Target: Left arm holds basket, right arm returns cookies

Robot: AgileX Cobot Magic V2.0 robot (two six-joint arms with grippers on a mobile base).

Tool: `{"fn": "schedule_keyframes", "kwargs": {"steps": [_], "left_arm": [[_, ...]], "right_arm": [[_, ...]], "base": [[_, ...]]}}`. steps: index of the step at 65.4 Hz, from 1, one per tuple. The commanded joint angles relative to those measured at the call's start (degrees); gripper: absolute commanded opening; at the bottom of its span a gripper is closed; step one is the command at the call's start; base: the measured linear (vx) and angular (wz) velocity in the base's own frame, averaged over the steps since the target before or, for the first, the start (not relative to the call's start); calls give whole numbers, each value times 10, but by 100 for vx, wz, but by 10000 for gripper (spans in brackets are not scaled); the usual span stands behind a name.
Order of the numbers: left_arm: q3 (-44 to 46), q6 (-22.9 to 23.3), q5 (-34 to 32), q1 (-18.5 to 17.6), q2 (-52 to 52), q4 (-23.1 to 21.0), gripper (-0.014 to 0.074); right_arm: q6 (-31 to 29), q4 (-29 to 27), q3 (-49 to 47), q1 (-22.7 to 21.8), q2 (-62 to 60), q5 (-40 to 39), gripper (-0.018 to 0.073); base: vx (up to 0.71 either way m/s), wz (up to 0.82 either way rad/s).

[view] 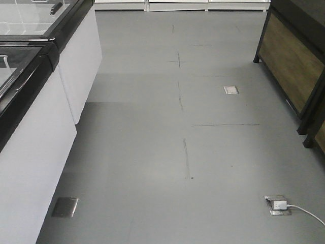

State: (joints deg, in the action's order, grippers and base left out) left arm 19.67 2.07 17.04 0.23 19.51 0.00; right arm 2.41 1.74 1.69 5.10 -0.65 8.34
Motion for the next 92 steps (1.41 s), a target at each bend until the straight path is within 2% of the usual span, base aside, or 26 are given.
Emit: {"fn": "schedule_keyframes", "kwargs": {"steps": [1,23,38,61,67,73,83,92], "left_arm": [[20,17,-32,-2,27,-5,-8],[24,29,-29,-2,30,-6,14],[24,83,14,-2,30,-6,130],[25,259,58,-2,44,-6,413],[25,308,74,-2,73,-8,442],[26,333,78,-2,114,-38,444],[85,327,125,-2,203,-101,445],[198,237,241,-2,277,-111,444]], "right_arm": [[-1,2,0,-2,-5,-45,-9],[-1,2,0,-2,-5,-45,-9],[-1,2,0,-2,-5,-45,-9],[-1,2,0,-2,-5,-45,-9],[-1,2,0,-2,-5,-45,-9],[-1,2,0,-2,-5,-45,-9],[-1,2,0,-2,-5,-45,-9],[-1,2,0,-2,-5,-45,-9]], "base": [[0,0],[0,0],[0,0],[0,0],[0,0],[0,0],[0,0],[0,0]]}}
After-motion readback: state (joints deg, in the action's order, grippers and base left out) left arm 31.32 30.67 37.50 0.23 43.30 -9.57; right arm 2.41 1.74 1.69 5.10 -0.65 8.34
